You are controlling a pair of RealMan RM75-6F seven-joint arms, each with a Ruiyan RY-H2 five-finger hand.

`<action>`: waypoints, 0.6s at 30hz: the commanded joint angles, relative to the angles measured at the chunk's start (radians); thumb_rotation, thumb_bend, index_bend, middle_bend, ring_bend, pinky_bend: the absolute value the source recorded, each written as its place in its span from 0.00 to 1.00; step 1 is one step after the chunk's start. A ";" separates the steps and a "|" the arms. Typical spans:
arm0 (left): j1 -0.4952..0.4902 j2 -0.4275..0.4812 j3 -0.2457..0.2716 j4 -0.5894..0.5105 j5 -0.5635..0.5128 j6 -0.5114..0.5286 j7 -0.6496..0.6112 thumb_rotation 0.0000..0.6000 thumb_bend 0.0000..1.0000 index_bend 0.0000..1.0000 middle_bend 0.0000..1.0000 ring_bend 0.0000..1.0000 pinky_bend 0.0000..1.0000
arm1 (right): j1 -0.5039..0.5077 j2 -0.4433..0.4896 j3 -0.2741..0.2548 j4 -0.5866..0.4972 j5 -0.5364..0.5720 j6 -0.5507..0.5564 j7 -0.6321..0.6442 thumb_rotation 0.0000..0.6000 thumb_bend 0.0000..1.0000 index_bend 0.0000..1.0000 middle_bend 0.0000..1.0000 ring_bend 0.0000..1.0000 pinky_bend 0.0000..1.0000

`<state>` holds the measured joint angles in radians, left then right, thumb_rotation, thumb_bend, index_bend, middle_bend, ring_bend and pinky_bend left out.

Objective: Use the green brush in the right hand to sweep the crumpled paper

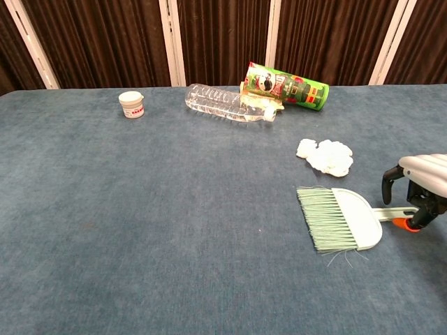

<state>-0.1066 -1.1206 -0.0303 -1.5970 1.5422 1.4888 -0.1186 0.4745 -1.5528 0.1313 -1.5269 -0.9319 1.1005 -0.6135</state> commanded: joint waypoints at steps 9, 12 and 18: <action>-0.001 0.000 0.000 -0.001 -0.002 -0.002 0.000 1.00 0.00 0.00 0.00 0.00 0.02 | 0.002 -0.014 -0.009 0.027 0.031 -0.007 -0.002 1.00 0.32 0.48 1.00 1.00 0.97; -0.001 0.000 -0.001 -0.002 -0.001 -0.001 0.000 1.00 0.00 0.00 0.00 0.00 0.02 | 0.006 -0.018 -0.010 0.033 0.036 -0.013 -0.001 1.00 0.33 0.52 1.00 1.00 0.97; -0.002 0.001 -0.001 -0.003 -0.001 -0.001 -0.002 1.00 0.00 0.00 0.00 0.00 0.02 | 0.007 -0.013 -0.015 0.021 0.025 -0.010 0.008 1.00 0.54 0.74 1.00 1.00 0.97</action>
<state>-0.1081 -1.1200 -0.0311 -1.5994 1.5413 1.4879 -0.1202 0.4815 -1.5676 0.1171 -1.5028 -0.9041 1.0891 -0.6077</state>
